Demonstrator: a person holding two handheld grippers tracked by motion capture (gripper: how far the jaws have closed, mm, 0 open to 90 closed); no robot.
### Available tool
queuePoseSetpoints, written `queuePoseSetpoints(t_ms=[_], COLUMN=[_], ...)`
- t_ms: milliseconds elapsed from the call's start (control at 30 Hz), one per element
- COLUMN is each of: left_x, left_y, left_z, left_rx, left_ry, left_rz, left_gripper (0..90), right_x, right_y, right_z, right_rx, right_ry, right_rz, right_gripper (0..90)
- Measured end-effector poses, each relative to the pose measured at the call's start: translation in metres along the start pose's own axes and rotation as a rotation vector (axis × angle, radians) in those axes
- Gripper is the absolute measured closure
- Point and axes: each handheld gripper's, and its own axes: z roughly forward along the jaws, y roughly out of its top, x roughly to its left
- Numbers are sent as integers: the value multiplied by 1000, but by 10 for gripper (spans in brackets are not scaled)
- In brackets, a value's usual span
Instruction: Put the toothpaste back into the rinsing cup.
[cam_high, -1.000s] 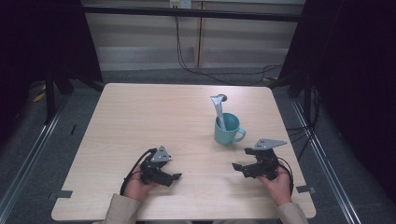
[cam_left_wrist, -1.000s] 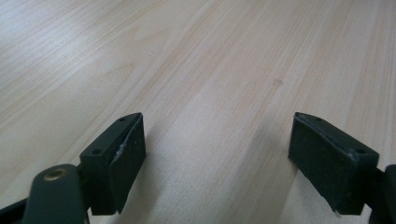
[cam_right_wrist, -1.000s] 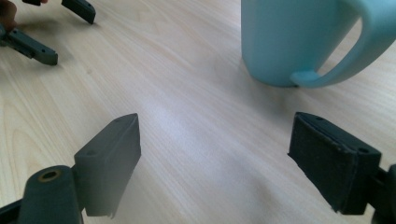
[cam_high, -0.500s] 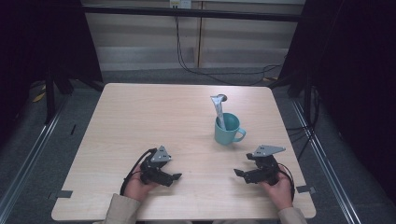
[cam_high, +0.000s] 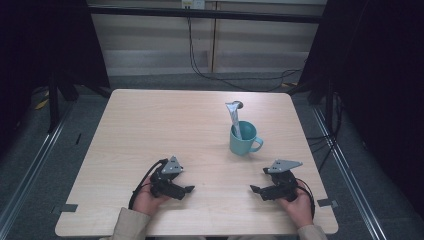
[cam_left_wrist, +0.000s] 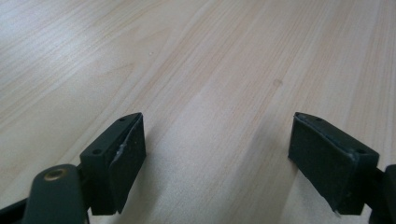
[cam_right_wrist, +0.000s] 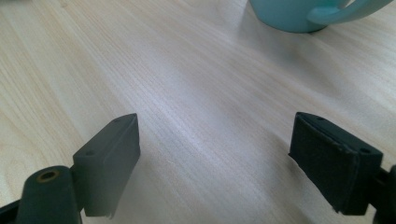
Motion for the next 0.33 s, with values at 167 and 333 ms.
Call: queuePoseSetpoints(t_ms=[167, 333], left_x=[0, 0], left_y=[0, 0], left_z=[0, 0], left_rx=[1, 1], left_ry=[0, -1], left_rz=[2, 2], left_gripper=[187, 187], right_x=[-1, -1], right_y=[-4, -6], right_z=[2, 2], right_rx=[-1, -6], right_ry=[4, -1], right_rz=[6, -4], right_gripper=[153, 143])
